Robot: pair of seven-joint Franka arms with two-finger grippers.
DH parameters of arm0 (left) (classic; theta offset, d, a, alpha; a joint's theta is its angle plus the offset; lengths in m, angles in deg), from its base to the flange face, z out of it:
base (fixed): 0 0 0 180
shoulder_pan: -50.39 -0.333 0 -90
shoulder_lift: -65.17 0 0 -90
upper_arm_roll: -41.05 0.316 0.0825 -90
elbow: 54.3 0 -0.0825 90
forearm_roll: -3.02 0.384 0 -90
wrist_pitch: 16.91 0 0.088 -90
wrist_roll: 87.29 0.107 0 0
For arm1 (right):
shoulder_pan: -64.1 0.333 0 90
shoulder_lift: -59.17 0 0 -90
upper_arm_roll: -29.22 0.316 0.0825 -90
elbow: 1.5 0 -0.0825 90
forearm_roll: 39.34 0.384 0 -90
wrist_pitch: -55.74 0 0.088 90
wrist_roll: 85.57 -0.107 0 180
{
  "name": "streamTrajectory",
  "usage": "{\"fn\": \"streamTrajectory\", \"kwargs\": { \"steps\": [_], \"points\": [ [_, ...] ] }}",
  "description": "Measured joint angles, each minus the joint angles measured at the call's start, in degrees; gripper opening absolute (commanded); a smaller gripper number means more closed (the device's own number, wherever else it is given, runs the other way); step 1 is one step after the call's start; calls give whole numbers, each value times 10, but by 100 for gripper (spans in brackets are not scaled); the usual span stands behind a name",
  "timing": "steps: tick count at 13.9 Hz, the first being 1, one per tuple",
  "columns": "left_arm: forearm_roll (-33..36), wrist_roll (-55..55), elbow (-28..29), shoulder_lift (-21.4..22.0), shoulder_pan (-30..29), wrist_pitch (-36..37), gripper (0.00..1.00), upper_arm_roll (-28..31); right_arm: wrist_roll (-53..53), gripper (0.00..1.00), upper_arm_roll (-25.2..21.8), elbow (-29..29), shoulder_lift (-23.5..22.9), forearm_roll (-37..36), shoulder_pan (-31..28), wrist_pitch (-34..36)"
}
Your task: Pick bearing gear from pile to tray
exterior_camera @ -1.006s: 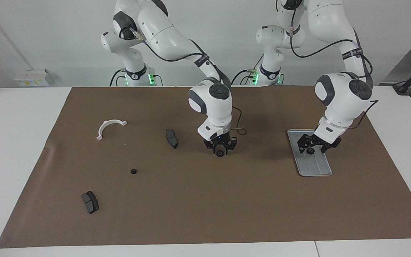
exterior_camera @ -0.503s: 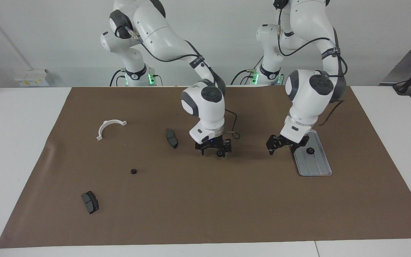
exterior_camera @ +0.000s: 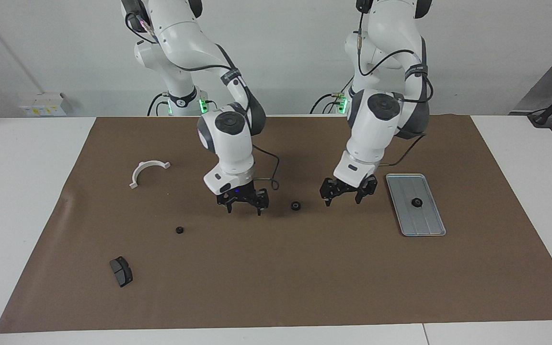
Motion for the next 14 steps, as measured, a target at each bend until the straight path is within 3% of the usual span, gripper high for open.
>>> {"fn": "streamTrajectory", "kwargs": {
  "steps": [5,8,14],
  "points": [
    [9,-1,6,-31,25,-19,94,1,113,78,0,3,-7,0,-85,-4],
    [10,-1,43,-33,29,-62,88,1,119,76,1,6,-28,0,-91,-35],
    [10,-1,72,-32,48,-82,71,1,119,61,3,8,-51,0,-89,-38]
  ]
}}
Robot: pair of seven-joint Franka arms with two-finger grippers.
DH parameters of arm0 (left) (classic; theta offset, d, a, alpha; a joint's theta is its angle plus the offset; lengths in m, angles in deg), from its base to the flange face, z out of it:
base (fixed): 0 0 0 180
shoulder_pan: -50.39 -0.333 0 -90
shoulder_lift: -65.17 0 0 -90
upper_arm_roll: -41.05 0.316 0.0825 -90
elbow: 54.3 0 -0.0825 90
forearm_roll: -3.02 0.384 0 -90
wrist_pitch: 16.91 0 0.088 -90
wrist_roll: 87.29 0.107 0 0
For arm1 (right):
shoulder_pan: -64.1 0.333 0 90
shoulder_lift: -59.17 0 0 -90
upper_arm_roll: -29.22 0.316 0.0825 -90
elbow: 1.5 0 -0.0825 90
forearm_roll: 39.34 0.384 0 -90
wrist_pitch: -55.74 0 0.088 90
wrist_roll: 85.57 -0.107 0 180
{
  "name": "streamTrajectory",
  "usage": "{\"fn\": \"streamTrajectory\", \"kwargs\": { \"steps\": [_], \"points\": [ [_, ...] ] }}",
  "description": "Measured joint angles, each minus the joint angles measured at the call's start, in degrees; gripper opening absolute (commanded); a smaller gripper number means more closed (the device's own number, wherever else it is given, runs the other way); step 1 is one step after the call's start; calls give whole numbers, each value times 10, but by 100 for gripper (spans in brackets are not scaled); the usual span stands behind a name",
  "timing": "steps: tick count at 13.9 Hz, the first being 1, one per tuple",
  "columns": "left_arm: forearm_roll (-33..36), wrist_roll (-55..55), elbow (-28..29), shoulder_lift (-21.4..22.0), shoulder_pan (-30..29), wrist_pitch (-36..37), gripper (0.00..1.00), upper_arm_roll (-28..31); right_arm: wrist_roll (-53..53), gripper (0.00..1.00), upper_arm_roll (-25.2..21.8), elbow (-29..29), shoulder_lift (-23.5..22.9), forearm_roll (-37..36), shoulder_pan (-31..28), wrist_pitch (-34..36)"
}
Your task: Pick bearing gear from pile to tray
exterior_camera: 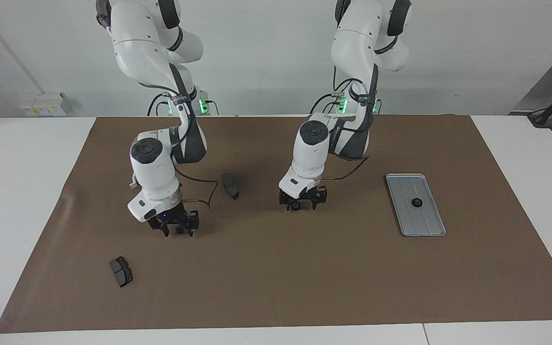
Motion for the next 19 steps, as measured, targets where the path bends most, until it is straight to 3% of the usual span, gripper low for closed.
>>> {"fn": "streamTrajectory", "kwargs": {
  "steps": [5,6,9,11,15,19],
  "points": [
    [2,1,8,4,5,-7,34,2,0,52,1,0,4,1,0,20],
    [2,0,8,5,5,-7,26,2,0,46,1,0,5,1,0,29],
    [3,1,10,6,5,-7,0,3,0,11,0,-1,9,1,-1,39],
    [3,1,10,6,5,-6,0,3,0,0,0,-1,10,1,-1,40],
    [3,0,-21,7,-2,48,0,14,0,0,0,-5,10,10,-5,40],
    [3,56,-64,24,-95,109,0,22,-9,0,11,-28,16,44,6,40]
  ]
}}
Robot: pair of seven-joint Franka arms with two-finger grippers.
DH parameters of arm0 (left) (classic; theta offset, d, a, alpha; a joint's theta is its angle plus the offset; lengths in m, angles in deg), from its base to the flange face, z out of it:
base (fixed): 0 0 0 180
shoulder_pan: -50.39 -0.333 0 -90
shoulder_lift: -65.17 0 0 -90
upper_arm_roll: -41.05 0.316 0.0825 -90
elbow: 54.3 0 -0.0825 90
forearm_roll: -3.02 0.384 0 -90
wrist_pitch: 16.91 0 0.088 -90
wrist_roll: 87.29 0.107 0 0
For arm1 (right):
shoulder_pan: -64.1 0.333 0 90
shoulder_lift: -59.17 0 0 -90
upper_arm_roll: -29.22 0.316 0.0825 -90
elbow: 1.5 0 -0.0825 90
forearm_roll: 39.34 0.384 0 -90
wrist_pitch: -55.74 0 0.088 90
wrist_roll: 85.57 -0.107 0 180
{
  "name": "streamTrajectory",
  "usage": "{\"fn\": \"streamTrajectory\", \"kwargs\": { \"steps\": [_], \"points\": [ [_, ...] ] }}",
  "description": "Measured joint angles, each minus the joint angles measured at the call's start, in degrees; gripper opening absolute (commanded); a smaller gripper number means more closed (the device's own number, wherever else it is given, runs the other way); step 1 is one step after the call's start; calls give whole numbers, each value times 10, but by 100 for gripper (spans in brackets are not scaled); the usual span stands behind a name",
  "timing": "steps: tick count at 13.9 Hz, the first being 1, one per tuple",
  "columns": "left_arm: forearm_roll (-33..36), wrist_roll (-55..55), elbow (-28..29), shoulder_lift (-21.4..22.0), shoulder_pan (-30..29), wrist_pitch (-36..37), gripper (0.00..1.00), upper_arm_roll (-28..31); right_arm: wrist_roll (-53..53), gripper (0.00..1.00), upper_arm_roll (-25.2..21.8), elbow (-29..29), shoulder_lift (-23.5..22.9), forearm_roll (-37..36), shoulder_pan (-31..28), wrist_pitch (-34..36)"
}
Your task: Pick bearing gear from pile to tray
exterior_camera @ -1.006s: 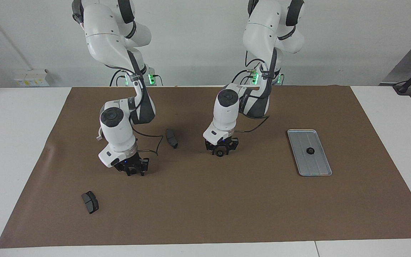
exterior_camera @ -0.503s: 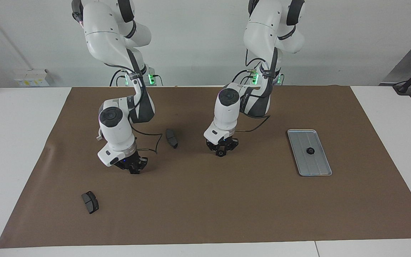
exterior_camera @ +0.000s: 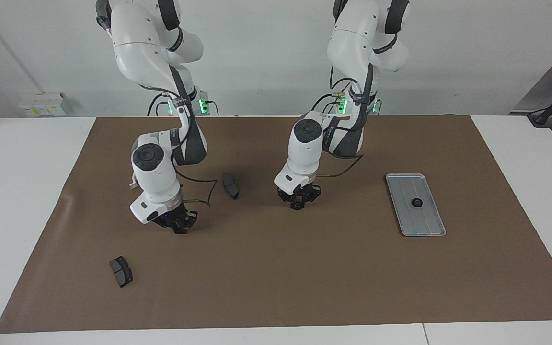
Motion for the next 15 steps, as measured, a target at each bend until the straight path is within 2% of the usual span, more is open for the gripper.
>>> {"fn": "streamTrajectory", "kwargs": {
  "steps": [5,7,9,10,11,13,14,15],
  "points": [
    [0,206,19,61,-162,67,0,1,-93,0,6,-32,1,2,84,0],
    [0,277,73,80,-196,60,0,1,-148,0,6,-49,-9,2,131,3],
    [0,329,149,98,-218,12,2,1,-200,0,6,-72,-32,-2,174,4],
    [0,338,180,106,-223,-19,10,1,-220,0,6,-84,-45,-7,191,5],
    [0,340,202,112,-224,-40,34,1,-239,0,6,-95,-58,-12,207,5],
    [0,340,216,120,-224,-49,95,-2,-277,8,6,-113,-82,-26,237,4],
    [0,340,216,122,-224,-49,100,-4,-290,13,6,-118,-89,-33,248,4],
    [0,340,216,125,-224,-49,100,-4,-295,28,5,-121,-92,-37,254,4]
  ]
}}
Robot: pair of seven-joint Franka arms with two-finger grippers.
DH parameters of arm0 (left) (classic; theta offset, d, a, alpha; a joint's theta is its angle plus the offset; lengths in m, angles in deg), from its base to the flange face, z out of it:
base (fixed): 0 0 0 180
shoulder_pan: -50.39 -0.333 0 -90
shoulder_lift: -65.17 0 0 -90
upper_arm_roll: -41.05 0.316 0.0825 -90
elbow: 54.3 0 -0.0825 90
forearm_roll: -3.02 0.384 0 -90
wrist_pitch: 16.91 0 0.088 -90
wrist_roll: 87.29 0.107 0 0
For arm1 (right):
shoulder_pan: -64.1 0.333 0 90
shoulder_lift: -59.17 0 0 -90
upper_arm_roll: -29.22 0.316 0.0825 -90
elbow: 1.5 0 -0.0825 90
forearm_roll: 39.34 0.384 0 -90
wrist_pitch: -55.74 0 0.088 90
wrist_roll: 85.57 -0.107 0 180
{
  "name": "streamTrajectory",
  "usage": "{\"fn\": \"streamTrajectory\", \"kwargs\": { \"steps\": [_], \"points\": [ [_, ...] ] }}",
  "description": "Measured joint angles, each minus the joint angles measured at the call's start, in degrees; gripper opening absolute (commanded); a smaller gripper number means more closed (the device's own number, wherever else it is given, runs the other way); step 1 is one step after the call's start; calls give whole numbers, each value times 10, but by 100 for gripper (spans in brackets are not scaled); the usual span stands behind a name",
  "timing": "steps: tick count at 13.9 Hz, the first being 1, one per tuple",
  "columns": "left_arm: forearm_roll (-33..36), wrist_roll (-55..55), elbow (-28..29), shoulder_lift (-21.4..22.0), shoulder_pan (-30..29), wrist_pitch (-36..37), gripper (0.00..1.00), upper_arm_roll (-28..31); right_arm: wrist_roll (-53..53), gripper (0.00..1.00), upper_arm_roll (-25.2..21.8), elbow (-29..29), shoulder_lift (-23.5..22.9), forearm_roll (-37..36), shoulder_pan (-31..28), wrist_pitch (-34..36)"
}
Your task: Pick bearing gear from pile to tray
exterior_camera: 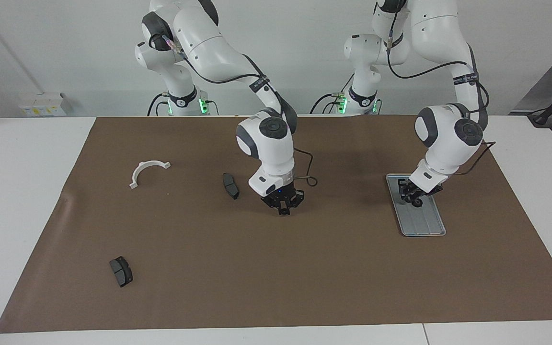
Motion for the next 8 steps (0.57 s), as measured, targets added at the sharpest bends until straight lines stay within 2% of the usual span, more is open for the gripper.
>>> {"fn": "streamTrajectory", "kwargs": {
  "steps": [1,2,3,5,8],
  "points": [
    [0,0,0,3,0,0,100,0,0,52,0,0,-1,-2,2,0],
    [0,0,-1,6,0,0,100,-1,0,81,-1,0,-1,-3,2,0],
    [0,0,-4,8,1,0,100,-2,0,99,-1,-1,-1,-3,2,0],
    [-1,-18,-18,10,2,-1,100,-8,0,100,-2,-4,-1,-4,1,0],
    [-1,-131,-51,9,42,-1,100,-18,0,100,-9,-9,1,-4,-8,-3]
  ]
}}
